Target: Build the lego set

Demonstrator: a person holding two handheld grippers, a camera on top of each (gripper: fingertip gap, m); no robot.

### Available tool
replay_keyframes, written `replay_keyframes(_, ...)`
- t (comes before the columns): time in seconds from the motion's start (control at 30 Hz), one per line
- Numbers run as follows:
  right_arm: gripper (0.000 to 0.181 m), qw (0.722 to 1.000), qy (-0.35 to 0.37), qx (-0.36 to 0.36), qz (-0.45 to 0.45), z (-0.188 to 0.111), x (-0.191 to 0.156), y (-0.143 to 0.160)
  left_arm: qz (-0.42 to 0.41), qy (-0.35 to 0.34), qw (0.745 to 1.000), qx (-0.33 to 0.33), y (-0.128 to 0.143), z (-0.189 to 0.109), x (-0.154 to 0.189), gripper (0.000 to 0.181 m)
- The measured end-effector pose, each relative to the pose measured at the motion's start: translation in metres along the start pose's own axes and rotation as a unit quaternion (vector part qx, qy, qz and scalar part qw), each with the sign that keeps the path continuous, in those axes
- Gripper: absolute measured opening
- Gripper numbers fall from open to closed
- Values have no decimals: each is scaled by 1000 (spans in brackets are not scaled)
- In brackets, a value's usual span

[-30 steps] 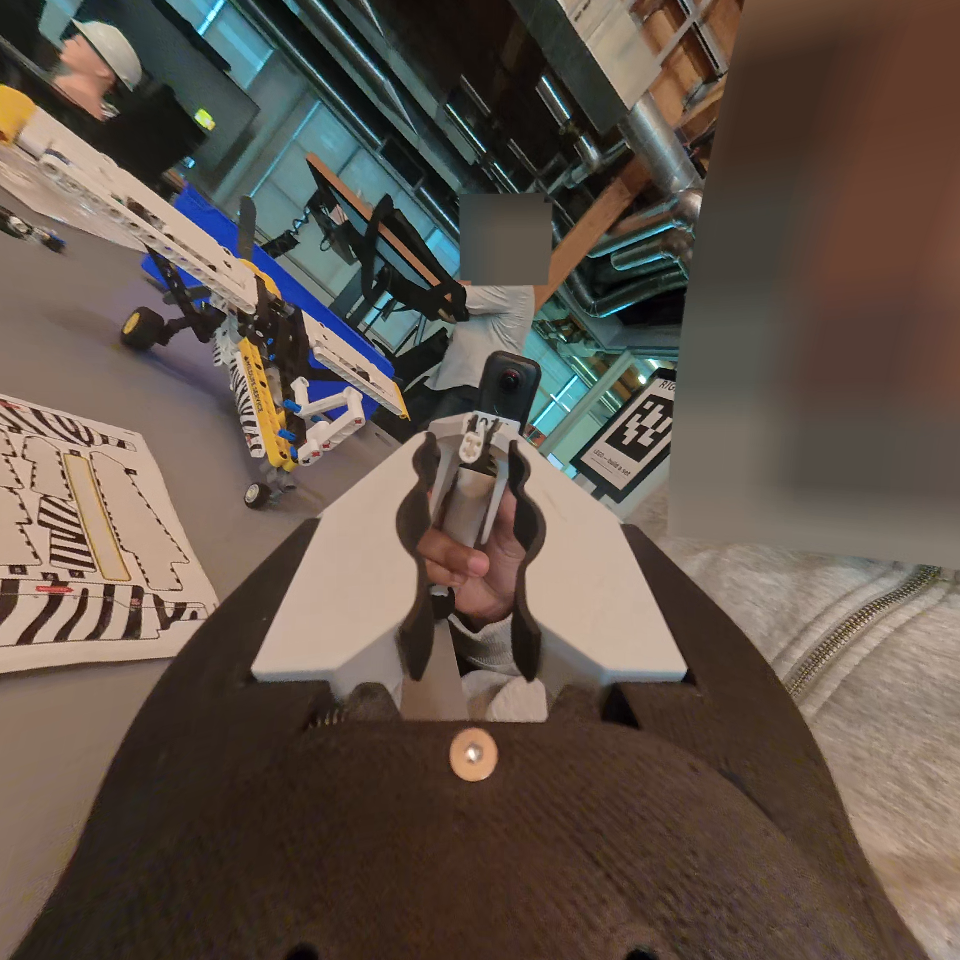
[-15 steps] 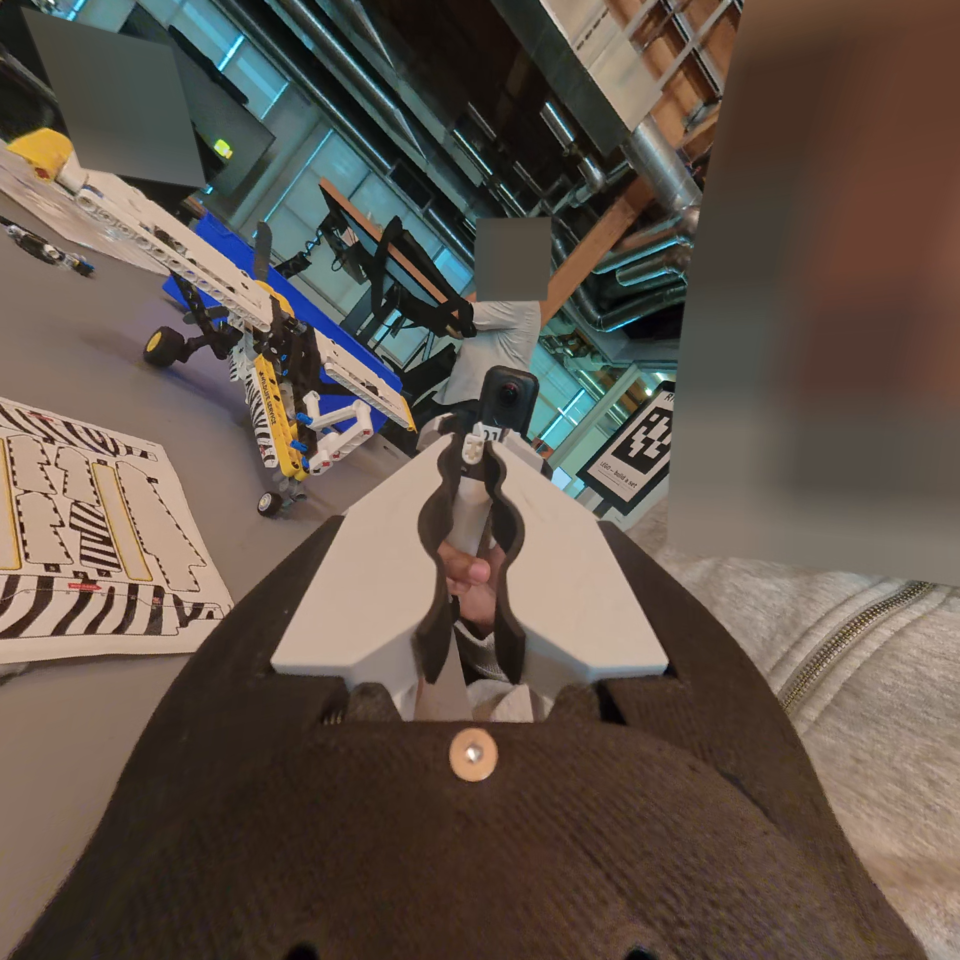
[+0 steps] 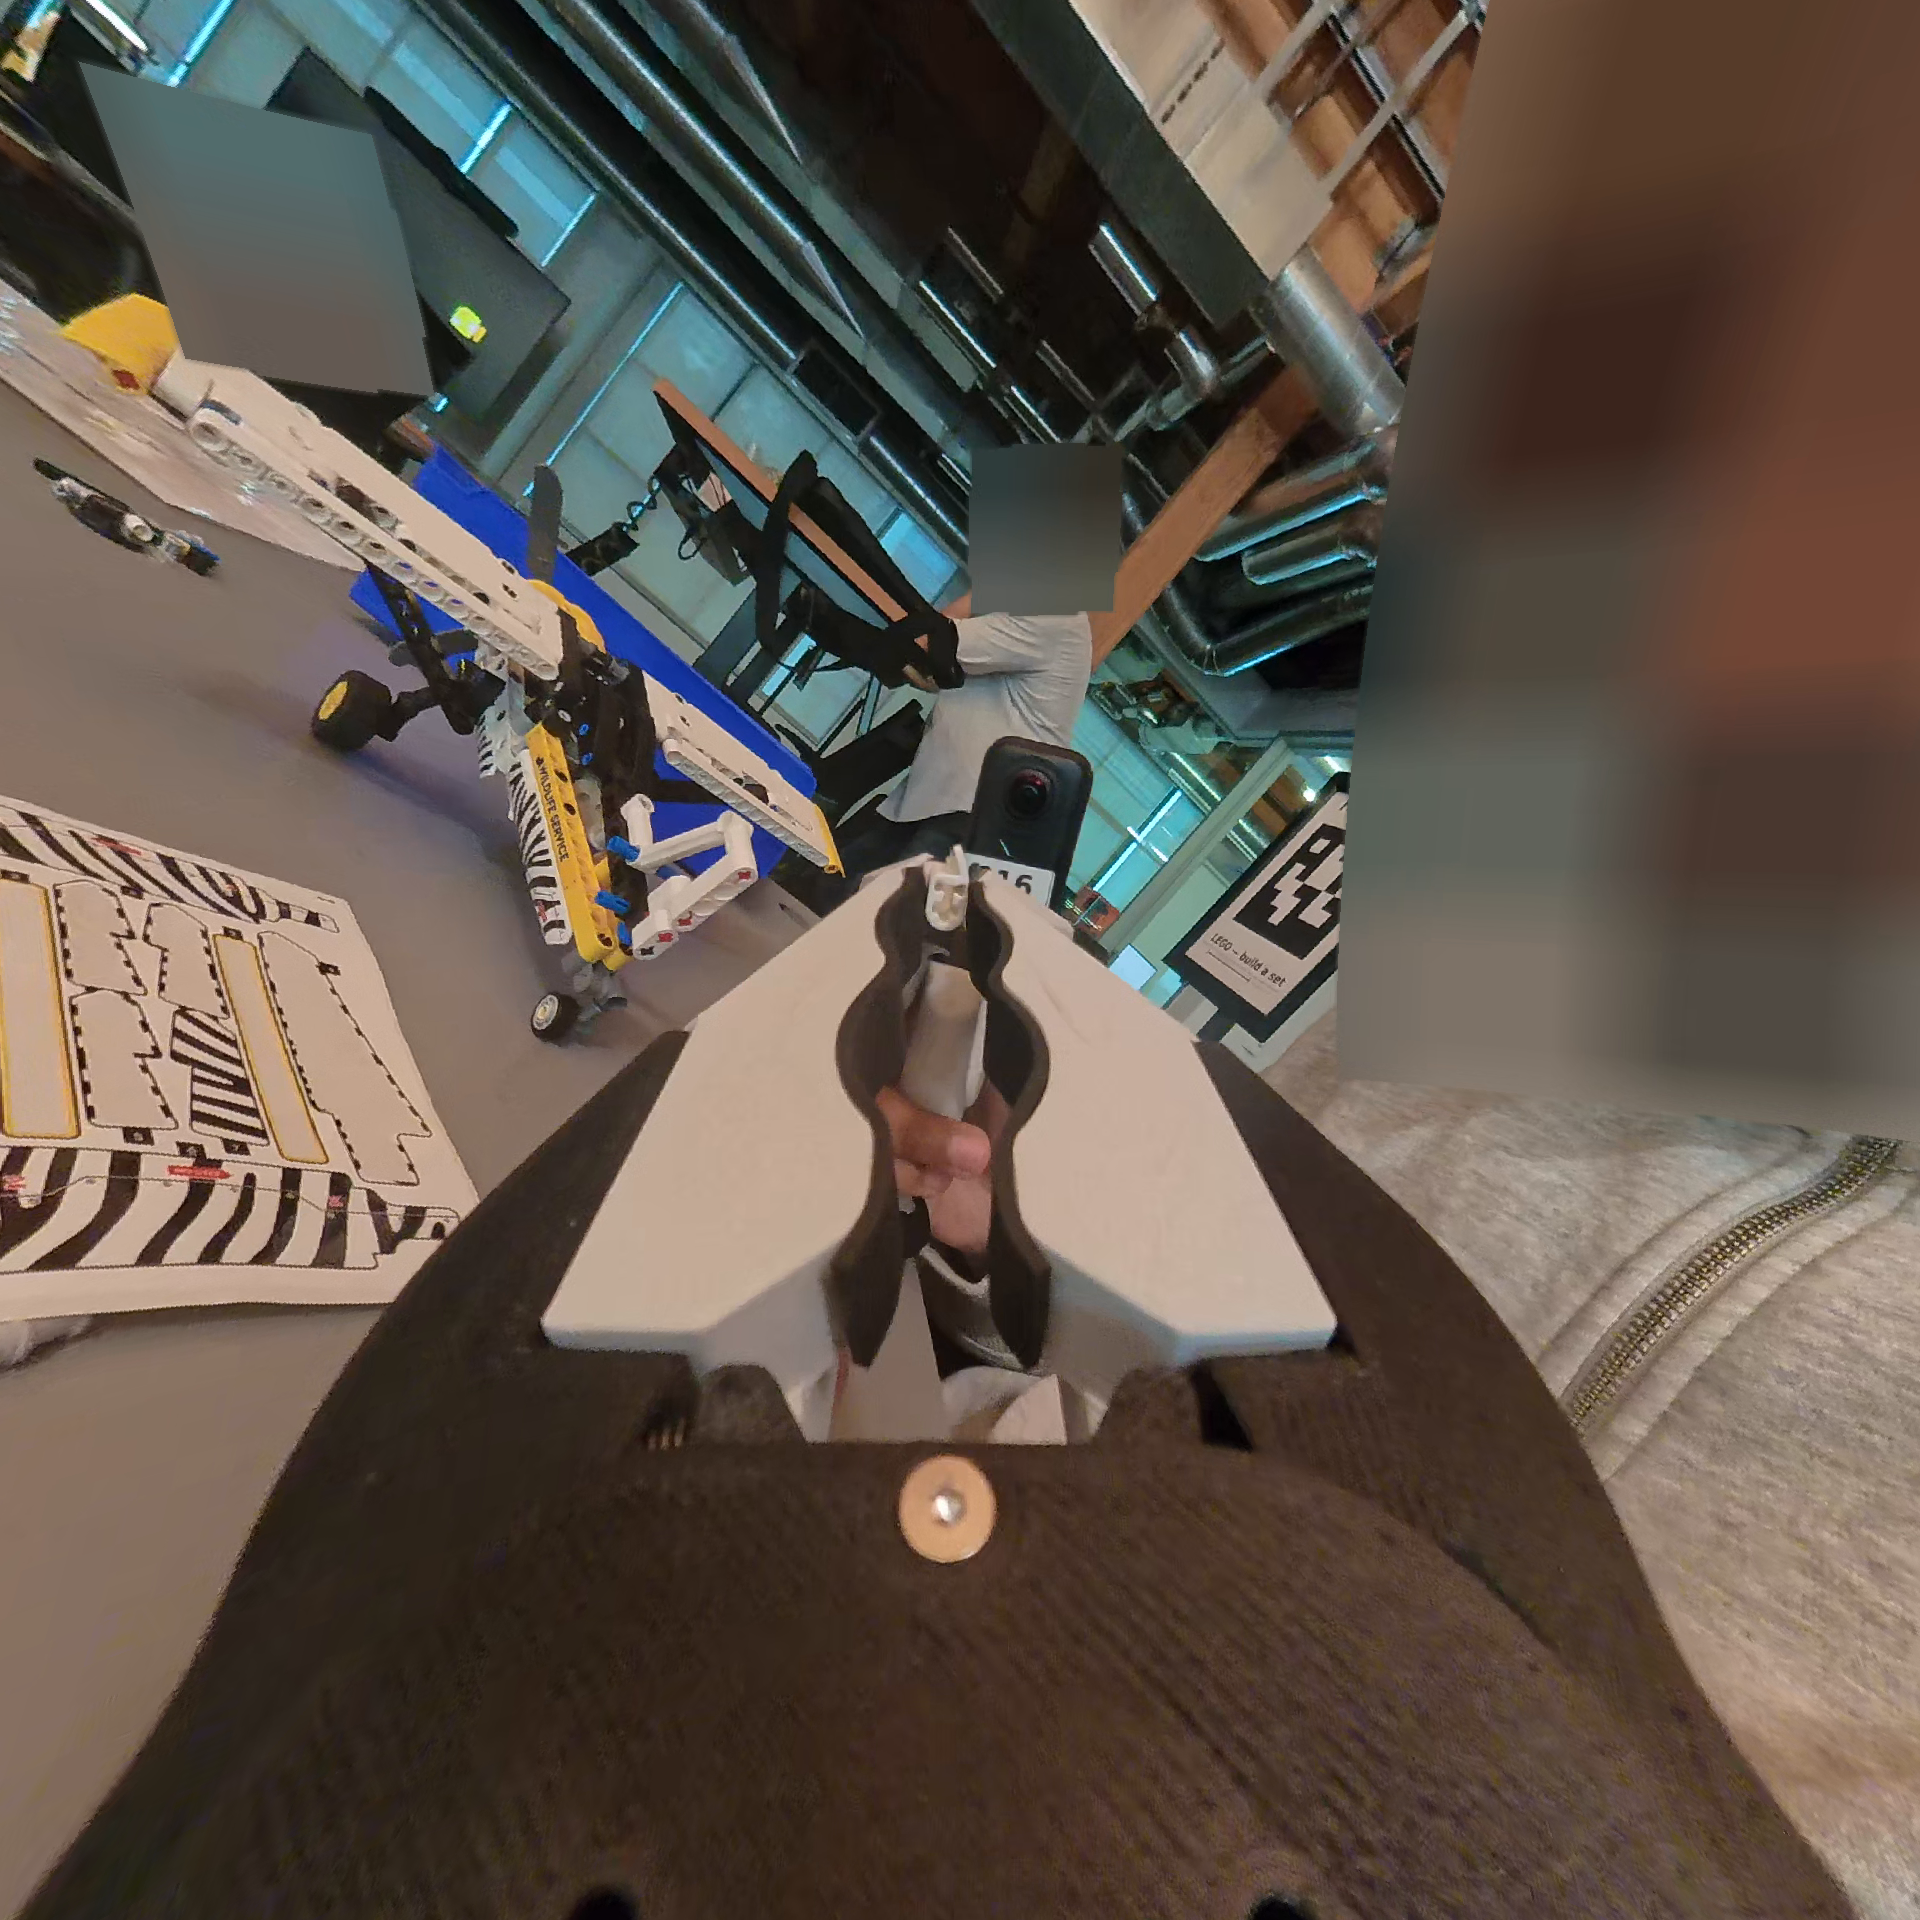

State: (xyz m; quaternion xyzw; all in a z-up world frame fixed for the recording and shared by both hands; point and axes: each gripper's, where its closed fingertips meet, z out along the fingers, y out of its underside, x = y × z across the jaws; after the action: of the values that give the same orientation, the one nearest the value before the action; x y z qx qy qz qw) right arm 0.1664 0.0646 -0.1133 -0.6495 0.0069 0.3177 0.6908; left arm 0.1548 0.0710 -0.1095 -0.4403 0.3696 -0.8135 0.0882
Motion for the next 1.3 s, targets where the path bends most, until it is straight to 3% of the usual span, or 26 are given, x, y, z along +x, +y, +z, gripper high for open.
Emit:
replay_keyframes(0.13, 2, 1000, 11, 12, -7, -4, 3, -5, -1, -1, 1000, 7, -2, -2, -1, 5)
replay_keyframes(0.37, 18, 1000, 0, 5, -5, 3, -3, 0, -4, -3, 1000, 1, 0, 0, -2, 5)
replay_keyframes(0.8, 10, 999, 28, 23, -2, -5, 7, -8, 4, -6, 1000, -6, 2, 1, -1, 5)
replay_keyframes(1.3, 15, 999, 30, 32, 16, -5, 9, -9, 33, -25, 999, -31, 9, 5, -2, 5)
